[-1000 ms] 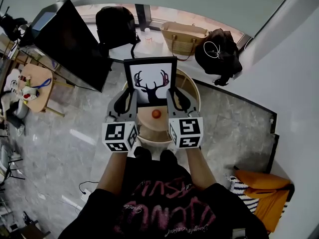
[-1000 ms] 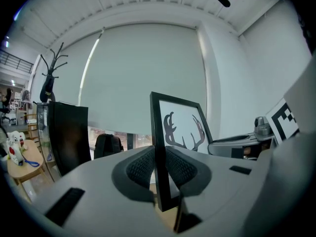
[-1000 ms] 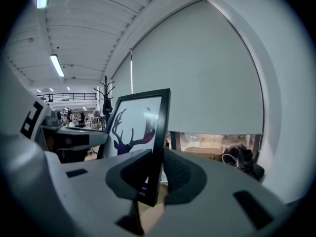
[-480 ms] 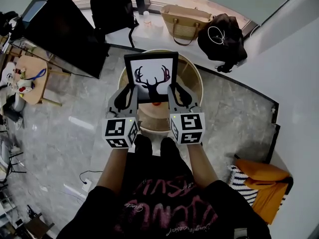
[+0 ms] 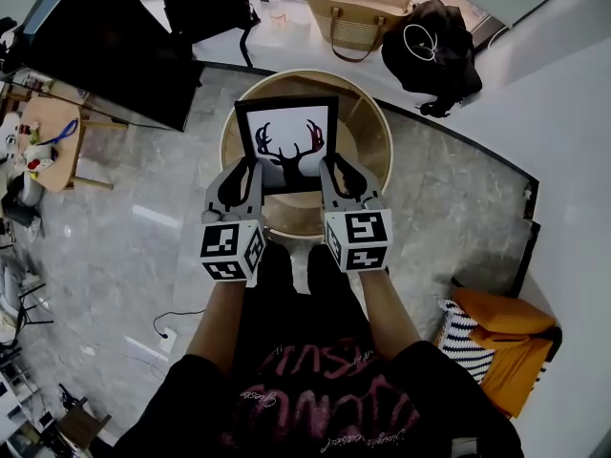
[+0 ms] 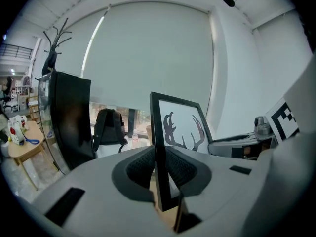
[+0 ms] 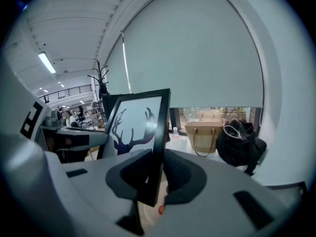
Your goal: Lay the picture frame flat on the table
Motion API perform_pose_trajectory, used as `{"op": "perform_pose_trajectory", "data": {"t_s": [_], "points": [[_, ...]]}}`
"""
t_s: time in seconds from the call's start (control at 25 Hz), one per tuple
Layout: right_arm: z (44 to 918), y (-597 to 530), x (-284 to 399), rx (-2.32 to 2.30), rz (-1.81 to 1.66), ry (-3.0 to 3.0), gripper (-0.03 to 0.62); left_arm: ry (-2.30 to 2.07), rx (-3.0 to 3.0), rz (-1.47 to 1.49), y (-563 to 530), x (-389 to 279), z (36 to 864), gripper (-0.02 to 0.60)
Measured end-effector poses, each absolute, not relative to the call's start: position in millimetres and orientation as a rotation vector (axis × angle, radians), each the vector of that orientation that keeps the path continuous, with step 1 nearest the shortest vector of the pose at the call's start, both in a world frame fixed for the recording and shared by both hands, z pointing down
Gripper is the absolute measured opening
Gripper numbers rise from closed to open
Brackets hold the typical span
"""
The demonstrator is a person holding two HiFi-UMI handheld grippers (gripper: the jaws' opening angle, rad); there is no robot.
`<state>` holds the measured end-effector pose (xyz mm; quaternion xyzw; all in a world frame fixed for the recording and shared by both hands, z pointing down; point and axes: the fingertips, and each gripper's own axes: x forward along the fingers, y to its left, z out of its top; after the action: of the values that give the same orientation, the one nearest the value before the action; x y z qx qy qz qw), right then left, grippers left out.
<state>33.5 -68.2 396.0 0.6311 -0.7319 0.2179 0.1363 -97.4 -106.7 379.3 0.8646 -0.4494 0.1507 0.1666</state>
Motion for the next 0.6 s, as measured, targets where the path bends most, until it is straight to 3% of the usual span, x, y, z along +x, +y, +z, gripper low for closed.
{"op": "perform_pose_trajectory", "data": {"t_s": [0.6], "points": [[467.7, -58.3, 18.5, 1.766, 0.781, -2.056, 0.081, -1.243, 2.358, 0.535, -99.0, -112.1, 451.7, 0.072]]}}
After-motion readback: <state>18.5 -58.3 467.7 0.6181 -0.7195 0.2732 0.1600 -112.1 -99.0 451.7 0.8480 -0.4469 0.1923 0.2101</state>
